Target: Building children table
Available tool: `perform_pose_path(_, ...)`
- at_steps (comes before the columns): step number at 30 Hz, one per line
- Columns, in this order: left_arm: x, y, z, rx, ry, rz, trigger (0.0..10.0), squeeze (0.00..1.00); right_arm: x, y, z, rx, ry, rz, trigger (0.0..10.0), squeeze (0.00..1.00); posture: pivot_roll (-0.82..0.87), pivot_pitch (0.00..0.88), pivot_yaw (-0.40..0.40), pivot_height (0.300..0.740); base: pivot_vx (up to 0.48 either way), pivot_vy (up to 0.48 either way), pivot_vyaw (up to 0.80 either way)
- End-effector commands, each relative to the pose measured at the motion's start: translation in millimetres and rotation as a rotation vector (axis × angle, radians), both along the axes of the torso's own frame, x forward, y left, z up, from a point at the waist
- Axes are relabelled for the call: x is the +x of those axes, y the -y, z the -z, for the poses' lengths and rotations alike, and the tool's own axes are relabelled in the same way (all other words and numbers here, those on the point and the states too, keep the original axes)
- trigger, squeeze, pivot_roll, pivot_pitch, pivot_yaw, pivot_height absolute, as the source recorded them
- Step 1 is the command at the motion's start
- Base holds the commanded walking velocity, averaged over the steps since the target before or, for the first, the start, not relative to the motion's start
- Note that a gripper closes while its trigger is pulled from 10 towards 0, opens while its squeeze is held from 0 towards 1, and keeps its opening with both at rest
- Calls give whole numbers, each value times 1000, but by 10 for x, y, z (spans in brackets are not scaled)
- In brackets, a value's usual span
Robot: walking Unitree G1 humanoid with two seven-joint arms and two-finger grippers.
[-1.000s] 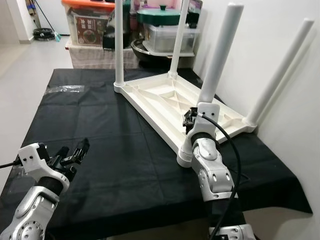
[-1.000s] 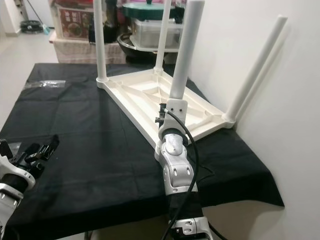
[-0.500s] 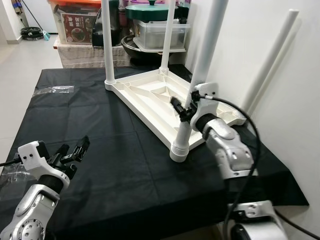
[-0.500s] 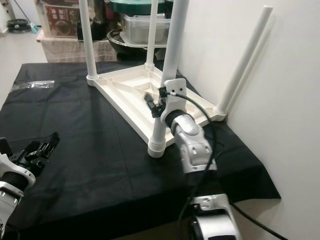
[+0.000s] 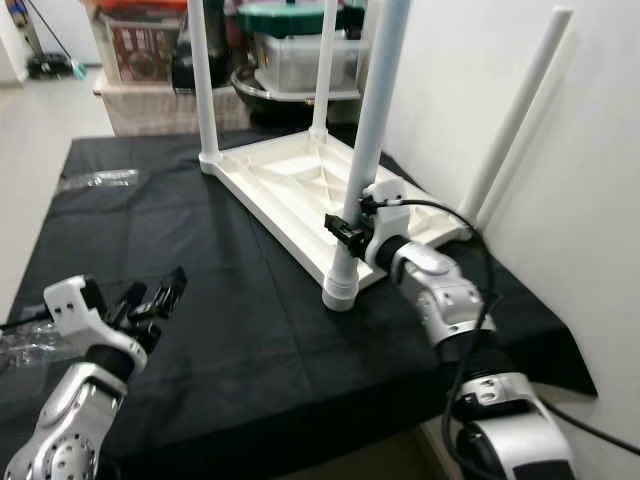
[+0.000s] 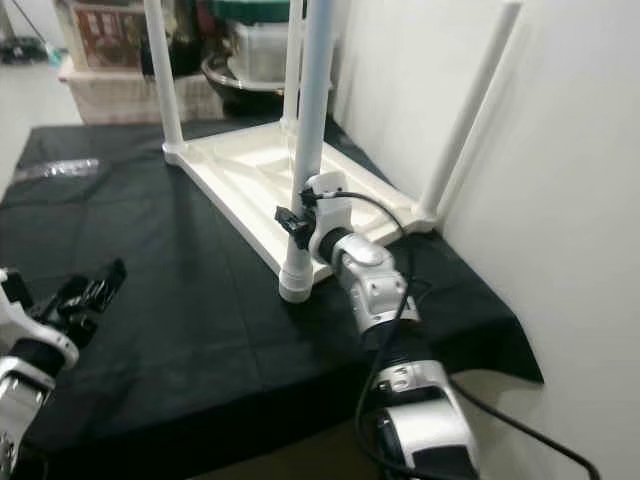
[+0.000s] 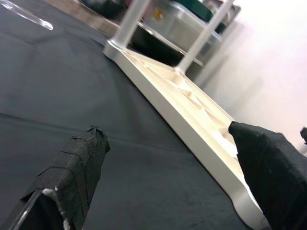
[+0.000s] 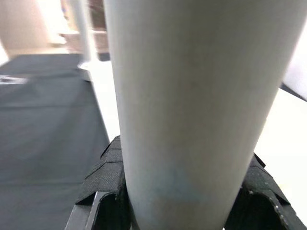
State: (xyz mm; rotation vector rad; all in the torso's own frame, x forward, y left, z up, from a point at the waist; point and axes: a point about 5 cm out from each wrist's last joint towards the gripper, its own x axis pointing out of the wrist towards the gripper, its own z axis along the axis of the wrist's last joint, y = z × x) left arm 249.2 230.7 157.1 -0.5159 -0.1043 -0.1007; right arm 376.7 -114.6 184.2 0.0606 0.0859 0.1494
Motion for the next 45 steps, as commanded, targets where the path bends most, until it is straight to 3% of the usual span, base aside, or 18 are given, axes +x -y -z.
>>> perform_pose_path(1, -8, -8, 44, -4, -18, -4, 10000, 0, -117, 282, 283, 7, -114, 287, 0, 0, 3, 0, -91, 740, 0, 0, 0)
perform_pose_path(8, 10, 3, 65, -3, -30, 11, 10000, 0, -531, 41, 242, -33, -50, 413, 0, 0, -40, 0, -67, 740, 0, 0, 0)
perform_pose_path(9, 23, 11, 64, -3, -30, 15, 10000, 0, -512, 0, 199, -57, -39, 370, 5059, 0, -47, 0, -65, 740, 0, 0, 0)
perform_pose_path(10, 23, 11, 64, -3, -30, 15, 10000, 0, -512, 0, 199, -57, -39, 370, 5059, 0, -47, 0, -65, 740, 0, 0, 0)
perform_pose_path(11, 27, 15, 63, -4, -30, 17, 10000, 0, -493, -8, 162, -48, -15, 338, 10000, 0, -47, 0, -65, 740, 0, 0, 0)
perform_pose_path(12, 27, 15, 63, -4, -30, 17, 10000, 0, -493, -8, 162, -48, -15, 338, 10000, 0, -47, 0, -65, 740, 0, 0, 0)
perform_pose_path(13, 29, 17, 63, -4, -30, 19, 10000, 0, -484, -14, 135, -39, 1, 333, 10000, 565, -47, 0, -65, 740, 0, 0, 0)
perform_pose_path(14, 29, 17, 63, -4, -30, 19, 10000, 0, -484, -14, 135, -39, 1, 333, 10000, 565, -47, 0, -65, 740, 0, 0, 0)
perform_pose_path(15, 33, 20, 65, -6, -30, 22, 10000, 0, -409, 5, 60, -19, 39, 289, 10000, 1000, -50, 0, -57, 740, 0, 0, 0)
perform_pose_path(18, 38, 20, 68, -8, -30, 26, 10000, 0, -266, 39, -86, -24, 99, 203, 10000, 925, -52, 0, -56, 740, 0, 0, 0)
perform_pose_path(19, 40, 11, 67, -8, -30, 27, 10000, 0, -174, 8, -171, -14, 131, 57, 10000, 0, -51, 0, -54, 740, 0, 0, 0)
perform_pose_path(24, 53, -3, 63, -3, -30, 31, 10000, 0, -224, -138, -237, -50, 181, -531, 10000, 0, -49, 0, -49, 740, 0, 0, 0)
perform_pose_path(29, 76, -4, 49, 1, -26, 34, 10000, 0, -279, -249, -94, -80, 142, -703, 10000, 0, -43, 0, -49, 740, 0, 0, 0)
perform_pose_path(30, 80, 3, 45, 2, -24, 35, 10000, 0, -251, -321, -18, -69, 115, -687, 0, 0, -30, 0, -52, 740, 0, 0, 0)
perform_pose_path(36, 64, -7, 26, 8, -20, 31, 10000, 0, -116, -389, 181, -56, 12, -458, 0, 0, -7, 0, -58, 740, 0, 0, 0)
perform_pose_path(39, 17, -63, 27, 20, -28, 18, 10000, 0, -101, 117, 350, -96, -73, 282, 0, 0, 2, 0, -61, 740, 0, 0, 0)
perform_pose_path(43, 4, -60, 31, 22, -30, 17, 10000, 0, -281, 304, 377, -85, -67, 500, 0, 0, 10, 0, -65, 740, 0, 0, 0)
perform_pose_path(45, 16, -34, 31, 18, -31, 21, 10000, 0, -464, 94, 385, -43, -70, 452, 0, 0, -2, 0, -55, 740, 0, 0, 0)
